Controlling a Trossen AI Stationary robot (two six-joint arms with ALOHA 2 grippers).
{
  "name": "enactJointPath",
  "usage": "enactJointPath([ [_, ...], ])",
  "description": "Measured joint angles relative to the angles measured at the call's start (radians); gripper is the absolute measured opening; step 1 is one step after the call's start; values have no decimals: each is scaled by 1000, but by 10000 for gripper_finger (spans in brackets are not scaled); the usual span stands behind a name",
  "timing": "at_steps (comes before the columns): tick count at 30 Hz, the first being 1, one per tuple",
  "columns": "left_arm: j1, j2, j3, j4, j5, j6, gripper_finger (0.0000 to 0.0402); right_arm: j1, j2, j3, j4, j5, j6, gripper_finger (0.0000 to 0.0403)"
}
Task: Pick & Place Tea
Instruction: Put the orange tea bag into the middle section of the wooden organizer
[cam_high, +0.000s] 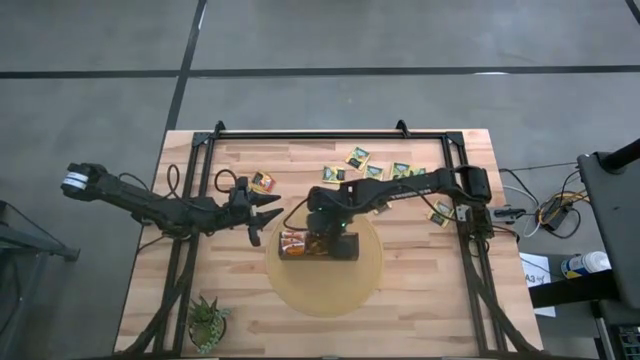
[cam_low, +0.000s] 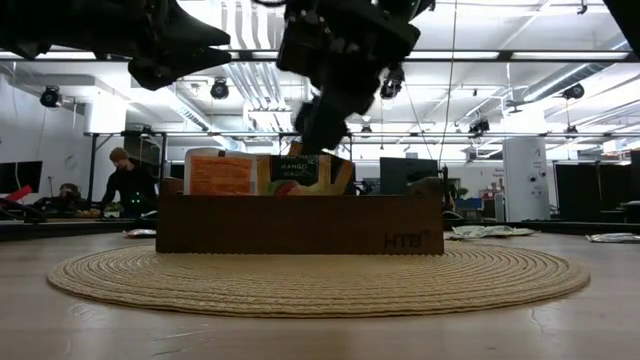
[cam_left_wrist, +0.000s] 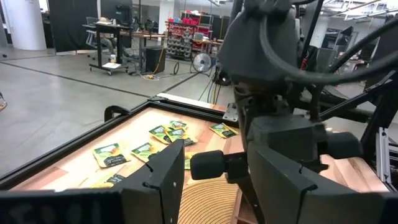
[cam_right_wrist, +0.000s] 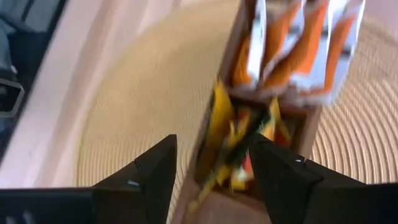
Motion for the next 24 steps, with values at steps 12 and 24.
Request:
enactJointPath([
  [12,0,0,0,0,0,1,170,-20,-35,0,-44,69,-33,172],
  [24,0,0,0,0,0,3,170,-32,-31,-5,-57,69,-64,170],
])
